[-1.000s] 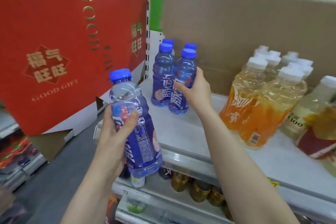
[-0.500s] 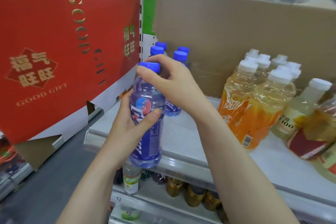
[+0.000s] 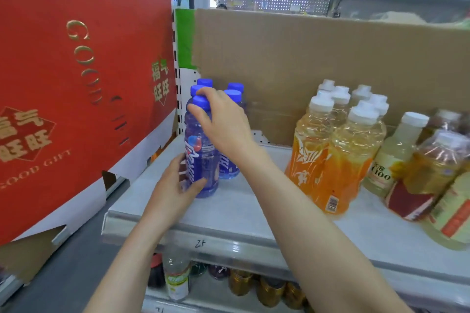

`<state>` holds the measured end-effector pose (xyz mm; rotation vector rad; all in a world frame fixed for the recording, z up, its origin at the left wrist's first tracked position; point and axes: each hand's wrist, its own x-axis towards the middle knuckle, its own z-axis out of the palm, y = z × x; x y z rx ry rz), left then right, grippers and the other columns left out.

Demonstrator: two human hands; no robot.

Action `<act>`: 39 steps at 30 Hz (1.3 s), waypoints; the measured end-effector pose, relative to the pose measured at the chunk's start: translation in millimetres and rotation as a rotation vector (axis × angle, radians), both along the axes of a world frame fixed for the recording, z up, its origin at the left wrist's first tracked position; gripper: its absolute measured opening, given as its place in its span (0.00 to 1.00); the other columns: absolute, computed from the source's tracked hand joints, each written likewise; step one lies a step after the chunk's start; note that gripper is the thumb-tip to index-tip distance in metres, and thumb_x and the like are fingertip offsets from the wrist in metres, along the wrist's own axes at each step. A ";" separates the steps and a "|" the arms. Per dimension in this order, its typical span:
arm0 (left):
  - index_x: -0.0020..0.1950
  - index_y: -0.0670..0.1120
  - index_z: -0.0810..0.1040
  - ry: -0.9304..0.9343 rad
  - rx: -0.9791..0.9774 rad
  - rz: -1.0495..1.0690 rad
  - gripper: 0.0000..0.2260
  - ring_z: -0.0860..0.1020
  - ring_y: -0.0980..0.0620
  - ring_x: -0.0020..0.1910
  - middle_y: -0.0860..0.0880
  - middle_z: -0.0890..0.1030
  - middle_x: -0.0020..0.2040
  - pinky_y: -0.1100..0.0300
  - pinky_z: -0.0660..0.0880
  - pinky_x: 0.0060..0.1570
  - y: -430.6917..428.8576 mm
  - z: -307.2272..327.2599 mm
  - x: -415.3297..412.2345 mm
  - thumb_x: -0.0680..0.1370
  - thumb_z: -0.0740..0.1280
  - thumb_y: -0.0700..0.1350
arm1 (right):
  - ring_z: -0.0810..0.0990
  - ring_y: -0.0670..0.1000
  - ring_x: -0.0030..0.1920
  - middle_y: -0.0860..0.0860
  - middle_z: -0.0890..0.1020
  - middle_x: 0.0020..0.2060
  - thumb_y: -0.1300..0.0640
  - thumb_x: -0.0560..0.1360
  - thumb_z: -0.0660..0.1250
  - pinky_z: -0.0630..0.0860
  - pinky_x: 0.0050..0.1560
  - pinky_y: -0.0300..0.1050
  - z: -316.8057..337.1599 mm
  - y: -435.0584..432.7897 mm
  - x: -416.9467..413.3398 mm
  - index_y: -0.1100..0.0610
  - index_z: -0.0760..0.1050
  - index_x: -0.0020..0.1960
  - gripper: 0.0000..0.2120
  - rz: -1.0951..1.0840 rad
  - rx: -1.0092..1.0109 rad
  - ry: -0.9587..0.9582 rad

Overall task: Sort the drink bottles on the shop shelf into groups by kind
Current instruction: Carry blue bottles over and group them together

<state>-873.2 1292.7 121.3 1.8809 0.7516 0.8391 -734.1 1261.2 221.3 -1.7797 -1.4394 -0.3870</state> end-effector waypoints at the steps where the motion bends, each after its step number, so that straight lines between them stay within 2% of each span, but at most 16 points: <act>1: 0.66 0.60 0.66 0.019 0.002 0.010 0.30 0.79 0.56 0.57 0.57 0.78 0.57 0.54 0.76 0.58 2.1 -1.2 3.0 0.68 0.75 0.55 | 0.77 0.58 0.53 0.54 0.80 0.54 0.46 0.82 0.63 0.68 0.46 0.48 -2.7 3.6 1.0 0.56 0.75 0.65 0.18 -0.023 0.021 -0.062; 3: 0.68 0.56 0.67 0.070 0.008 0.037 0.25 0.79 0.52 0.56 0.56 0.78 0.56 0.54 0.74 0.57 4.9 -3.9 6.7 0.75 0.73 0.44 | 0.76 0.60 0.48 0.56 0.81 0.49 0.47 0.81 0.64 0.68 0.46 0.49 -7.9 8.4 4.2 0.58 0.78 0.62 0.17 -0.092 0.103 -0.203; 6: 0.73 0.49 0.67 0.112 0.057 0.071 0.25 0.79 0.48 0.55 0.50 0.78 0.60 0.55 0.73 0.54 8.2 -10.2 9.1 0.77 0.70 0.40 | 0.77 0.59 0.47 0.55 0.82 0.46 0.45 0.79 0.64 0.69 0.46 0.51 -16.5 8.9 9.7 0.57 0.80 0.59 0.18 -0.177 0.168 -0.302; 9: 0.72 0.48 0.68 0.104 0.096 0.079 0.24 0.79 0.49 0.54 0.50 0.79 0.60 0.54 0.73 0.53 7.1 -13.2 10.4 0.77 0.70 0.39 | 0.77 0.59 0.55 0.55 0.82 0.52 0.44 0.79 0.64 0.71 0.53 0.54 -17.2 -3.7 11.8 0.55 0.80 0.62 0.19 -0.187 0.156 -0.322; 12: 0.72 0.48 0.69 0.101 0.106 0.087 0.24 0.79 0.49 0.53 0.51 0.78 0.60 0.54 0.72 0.51 5.7 -14.7 9.7 0.77 0.71 0.40 | 0.76 0.59 0.61 0.57 0.80 0.58 0.49 0.78 0.65 0.71 0.59 0.55 -12.0 -43.5 18.4 0.56 0.79 0.64 0.19 -0.236 0.304 -0.315; 15: 0.70 0.47 0.69 0.092 0.112 0.169 0.25 0.80 0.47 0.51 0.47 0.78 0.62 0.49 0.75 0.51 0.0 -18.6 7.4 0.75 0.73 0.43 | 0.75 0.58 0.62 0.56 0.79 0.60 0.56 0.77 0.68 0.70 0.64 0.51 -15.7 -108.2 33.5 0.58 0.77 0.66 0.18 -0.408 0.495 -0.248; 17: 0.67 0.48 0.69 0.087 0.134 0.275 0.25 0.79 0.46 0.49 0.45 0.75 0.62 0.44 0.77 0.52 -13.1 -18.4 7.2 0.73 0.75 0.45 | 0.75 0.58 0.61 0.56 0.78 0.60 0.57 0.75 0.69 0.71 0.65 0.53 -23.2 -149.1 51.3 0.60 0.75 0.66 0.20 -0.587 0.570 -0.199; 20: 0.61 0.51 0.71 -0.003 0.219 0.302 0.21 0.79 0.45 0.49 0.47 0.75 0.57 0.42 0.78 0.51 -44.0 -9.8 15.3 0.72 0.75 0.43 | 0.74 0.59 0.62 0.58 0.76 0.61 0.55 0.74 0.68 0.70 0.63 0.56 -36.0 -196.4 83.8 0.59 0.72 0.68 0.24 -0.776 0.498 -0.104; 24: 0.60 0.52 0.73 -0.084 0.272 0.135 0.19 0.79 0.49 0.48 0.50 0.76 0.54 0.53 0.73 0.50 -91.1 11.3 42.0 0.73 0.75 0.40 | 0.73 0.62 0.62 0.60 0.75 0.61 0.56 0.74 0.68 0.68 0.63 0.56 -39.9 -258.4 128.9 0.60 0.70 0.69 0.25 -0.969 0.443 -0.100; 28: 0.58 0.57 0.72 -0.209 0.355 -0.036 0.19 0.79 0.54 0.50 0.54 0.77 0.52 0.54 0.77 0.53 -144.5 34.4 84.8 0.74 0.73 0.40 | 0.72 0.64 0.64 0.61 0.75 0.63 0.53 0.75 0.67 0.66 0.64 0.58 -27.8 -316.3 174.2 0.59 0.70 0.69 0.25 -1.069 0.357 -0.115; 30: 0.58 0.57 0.73 -0.236 0.385 -0.103 0.18 0.79 0.57 0.51 0.56 0.77 0.52 0.54 0.78 0.53 -172.0 45.1 110.1 0.74 0.73 0.41 | 0.73 0.64 0.63 0.61 0.75 0.63 0.49 0.76 0.67 0.66 0.64 0.57 -24.1 -337.8 193.8 0.58 0.71 0.69 0.24 -1.043 0.233 -0.133; 32: 0.60 0.55 0.75 -0.262 0.424 -0.167 0.17 0.79 0.58 0.52 0.56 0.77 0.53 0.55 0.79 0.53 -202.5 55.4 142.6 0.74 0.73 0.41 | 0.75 0.60 0.62 0.57 0.77 0.62 0.47 0.78 0.67 0.68 0.61 0.52 -23.2 -354.9 208.1 0.56 0.71 0.69 0.23 -0.880 0.138 -0.034; 35: 0.64 0.54 0.73 -0.235 0.457 -0.256 0.19 0.77 0.58 0.53 0.56 0.75 0.55 0.56 0.79 0.54 -240.0 64.9 204.5 0.75 0.73 0.43 | 0.77 0.52 0.48 0.48 0.80 0.50 0.43 0.80 0.64 0.69 0.48 0.46 -24.4 -375.1 216.3 0.50 0.70 0.66 0.19 -0.586 0.112 0.164; 36: 0.66 0.53 0.72 -0.197 0.469 -0.269 0.20 0.77 0.57 0.55 0.55 0.75 0.57 0.54 0.78 0.56 -248.7 66.0 226.9 0.76 0.72 0.44 | 0.76 0.50 0.44 0.46 0.79 0.46 0.43 0.80 0.64 0.69 0.46 0.46 -24.2 -382.2 218.7 0.49 0.70 0.66 0.18 -0.529 0.112 0.176; 39: 0.75 0.52 0.64 -0.080 0.427 -0.279 0.31 0.73 0.53 0.65 0.51 0.71 0.67 0.49 0.74 0.65 -264.7 63.7 285.2 0.75 0.73 0.51 | 0.75 0.44 0.42 0.42 0.77 0.44 0.44 0.80 0.64 0.69 0.43 0.42 -24.7 -403.9 225.9 0.47 0.69 0.66 0.17 -0.446 0.090 0.174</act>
